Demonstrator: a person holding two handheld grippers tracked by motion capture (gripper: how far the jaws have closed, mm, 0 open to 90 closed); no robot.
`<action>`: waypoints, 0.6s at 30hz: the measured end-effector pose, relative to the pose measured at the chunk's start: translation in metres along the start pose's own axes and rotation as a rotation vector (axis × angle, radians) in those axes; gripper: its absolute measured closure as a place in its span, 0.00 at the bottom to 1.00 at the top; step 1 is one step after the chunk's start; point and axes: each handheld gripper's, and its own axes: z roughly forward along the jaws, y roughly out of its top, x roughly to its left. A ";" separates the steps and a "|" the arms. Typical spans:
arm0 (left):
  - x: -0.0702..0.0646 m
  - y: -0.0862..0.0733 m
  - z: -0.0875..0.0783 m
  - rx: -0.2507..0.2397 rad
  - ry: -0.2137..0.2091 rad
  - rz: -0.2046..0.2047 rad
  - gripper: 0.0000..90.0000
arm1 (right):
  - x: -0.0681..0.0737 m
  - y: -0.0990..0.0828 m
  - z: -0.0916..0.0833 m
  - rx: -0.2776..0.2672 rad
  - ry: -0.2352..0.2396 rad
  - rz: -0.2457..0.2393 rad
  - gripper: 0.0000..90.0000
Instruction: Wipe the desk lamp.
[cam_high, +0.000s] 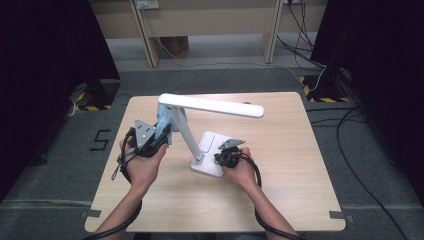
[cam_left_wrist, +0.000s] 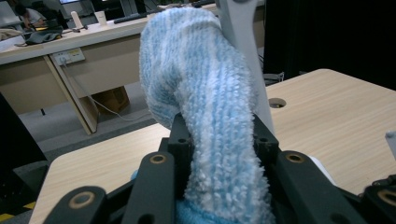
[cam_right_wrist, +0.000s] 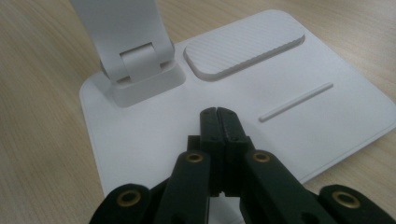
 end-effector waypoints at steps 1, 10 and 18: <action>-0.001 -0.002 0.000 0.003 -0.003 0.000 0.76 | 0.000 0.000 0.000 0.000 0.000 0.000 1.00; -0.005 -0.011 0.001 0.015 -0.019 0.007 0.76 | 0.000 0.000 0.000 -0.002 0.002 0.005 1.00; -0.008 -0.017 0.003 0.028 -0.027 0.010 0.77 | 0.000 0.000 0.000 -0.002 0.002 0.006 1.00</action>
